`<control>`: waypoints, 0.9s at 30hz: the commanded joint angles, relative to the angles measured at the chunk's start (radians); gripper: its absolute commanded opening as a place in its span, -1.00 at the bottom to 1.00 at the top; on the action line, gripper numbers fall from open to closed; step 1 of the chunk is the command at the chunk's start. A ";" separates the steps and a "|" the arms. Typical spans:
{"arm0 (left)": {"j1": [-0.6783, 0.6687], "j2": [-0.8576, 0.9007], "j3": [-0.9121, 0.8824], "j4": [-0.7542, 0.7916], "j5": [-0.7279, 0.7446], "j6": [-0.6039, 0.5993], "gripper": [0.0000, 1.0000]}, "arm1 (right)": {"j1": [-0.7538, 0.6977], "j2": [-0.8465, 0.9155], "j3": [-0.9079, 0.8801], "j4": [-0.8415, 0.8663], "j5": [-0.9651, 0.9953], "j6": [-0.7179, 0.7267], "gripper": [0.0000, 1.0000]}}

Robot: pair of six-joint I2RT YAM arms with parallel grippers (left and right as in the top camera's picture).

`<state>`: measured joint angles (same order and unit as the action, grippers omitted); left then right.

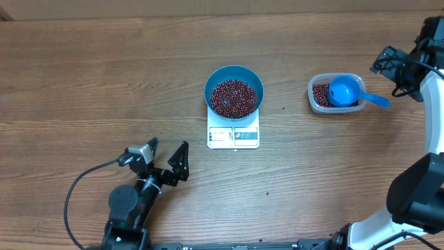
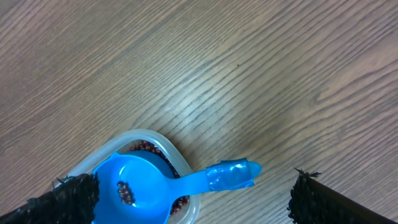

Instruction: Scoop item into bowl and weigh 150g on scale

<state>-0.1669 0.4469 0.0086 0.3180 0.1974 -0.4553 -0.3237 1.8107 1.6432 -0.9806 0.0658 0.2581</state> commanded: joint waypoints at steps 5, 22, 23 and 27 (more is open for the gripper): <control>0.032 -0.277 -0.004 -0.277 -0.127 0.219 0.99 | 0.003 -0.014 -0.003 0.004 -0.001 0.004 1.00; 0.036 -0.444 -0.004 -0.396 -0.186 0.396 0.99 | 0.003 -0.014 -0.003 0.004 -0.001 0.004 1.00; 0.036 -0.443 -0.004 -0.396 -0.186 0.396 0.99 | 0.003 -0.014 -0.003 0.004 -0.001 0.004 1.00; 0.036 -0.442 -0.004 -0.396 -0.186 0.396 0.99 | 0.003 -0.014 -0.003 0.004 -0.001 0.004 1.00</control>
<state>-0.1413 0.0132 0.0082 -0.0753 0.0242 -0.0925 -0.3237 1.8107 1.6424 -0.9806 0.0593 0.2581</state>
